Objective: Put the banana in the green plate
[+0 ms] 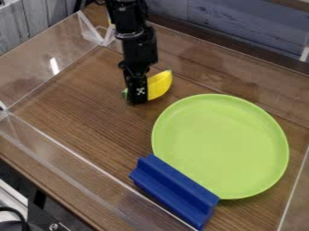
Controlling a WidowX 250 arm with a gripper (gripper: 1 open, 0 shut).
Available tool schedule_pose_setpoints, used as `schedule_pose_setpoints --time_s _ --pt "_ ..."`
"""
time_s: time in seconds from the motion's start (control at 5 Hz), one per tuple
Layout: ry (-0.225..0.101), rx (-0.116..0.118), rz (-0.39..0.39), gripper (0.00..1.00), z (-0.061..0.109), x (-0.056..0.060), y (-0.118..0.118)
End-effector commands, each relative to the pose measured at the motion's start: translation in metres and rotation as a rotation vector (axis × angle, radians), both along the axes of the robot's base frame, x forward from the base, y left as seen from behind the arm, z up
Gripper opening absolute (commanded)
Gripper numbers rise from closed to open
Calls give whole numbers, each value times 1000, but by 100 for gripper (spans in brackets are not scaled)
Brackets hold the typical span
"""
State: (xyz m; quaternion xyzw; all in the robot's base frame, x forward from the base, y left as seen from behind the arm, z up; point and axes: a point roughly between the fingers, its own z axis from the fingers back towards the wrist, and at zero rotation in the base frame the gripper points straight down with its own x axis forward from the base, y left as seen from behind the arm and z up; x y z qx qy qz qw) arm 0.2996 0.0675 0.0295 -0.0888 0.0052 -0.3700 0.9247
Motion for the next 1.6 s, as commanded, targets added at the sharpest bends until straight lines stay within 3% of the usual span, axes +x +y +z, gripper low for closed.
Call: schedule_pose_setpoints --time_s 0.0,0.8,1.0,1.4 --pt "-72 33 0 0 30 11 -2" --pt "-67 37 10 0 44 11 -12" --pt "-72 43 5 0 59 10 -27" --pt "-78 21 -98 0 56 -4 -105"
